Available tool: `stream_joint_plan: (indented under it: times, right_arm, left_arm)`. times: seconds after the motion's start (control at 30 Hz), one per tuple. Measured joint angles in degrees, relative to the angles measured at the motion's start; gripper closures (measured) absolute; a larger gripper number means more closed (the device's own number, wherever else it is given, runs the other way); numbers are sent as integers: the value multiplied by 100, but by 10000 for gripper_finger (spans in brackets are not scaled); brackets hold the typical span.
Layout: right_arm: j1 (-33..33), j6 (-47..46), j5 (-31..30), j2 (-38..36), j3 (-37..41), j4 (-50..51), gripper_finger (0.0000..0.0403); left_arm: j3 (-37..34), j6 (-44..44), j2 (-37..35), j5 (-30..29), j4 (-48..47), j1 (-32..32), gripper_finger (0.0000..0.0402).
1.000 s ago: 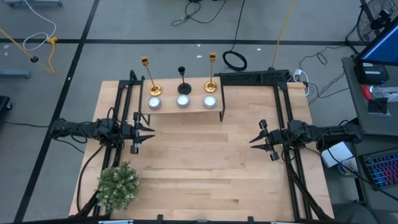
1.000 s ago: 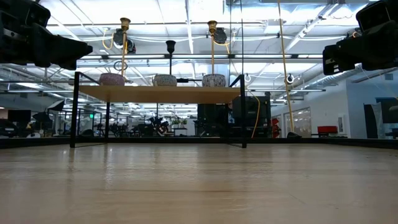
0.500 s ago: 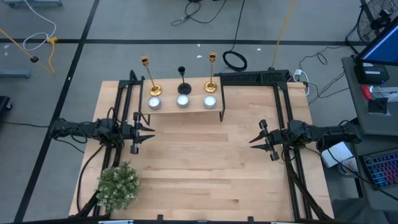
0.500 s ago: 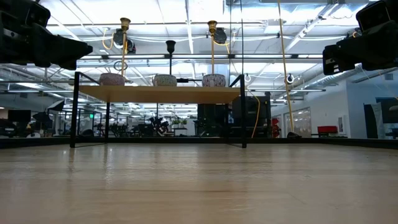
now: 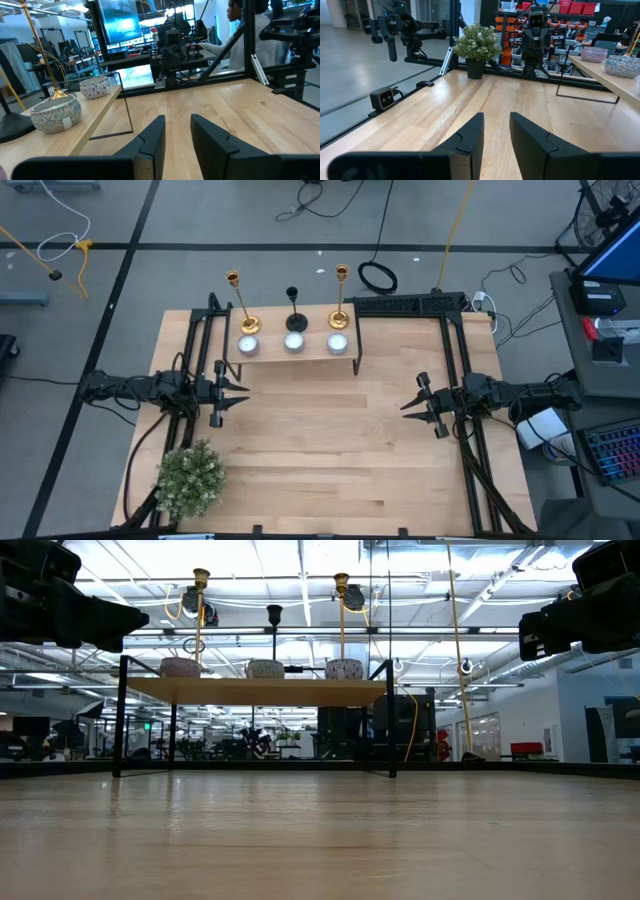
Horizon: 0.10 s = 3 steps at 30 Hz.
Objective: Pick & Place candle stick holders
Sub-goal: Return to Home Position
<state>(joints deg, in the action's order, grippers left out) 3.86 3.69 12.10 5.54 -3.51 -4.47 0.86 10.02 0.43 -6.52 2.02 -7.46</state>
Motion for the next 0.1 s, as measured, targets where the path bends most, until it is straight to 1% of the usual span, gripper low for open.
stream_joint_plan:
  times: [0.1]
  right_arm:
    - [-2,1,0,-1,0,0,314]
  left_arm:
    - [0,0,0,2,0,0,304]
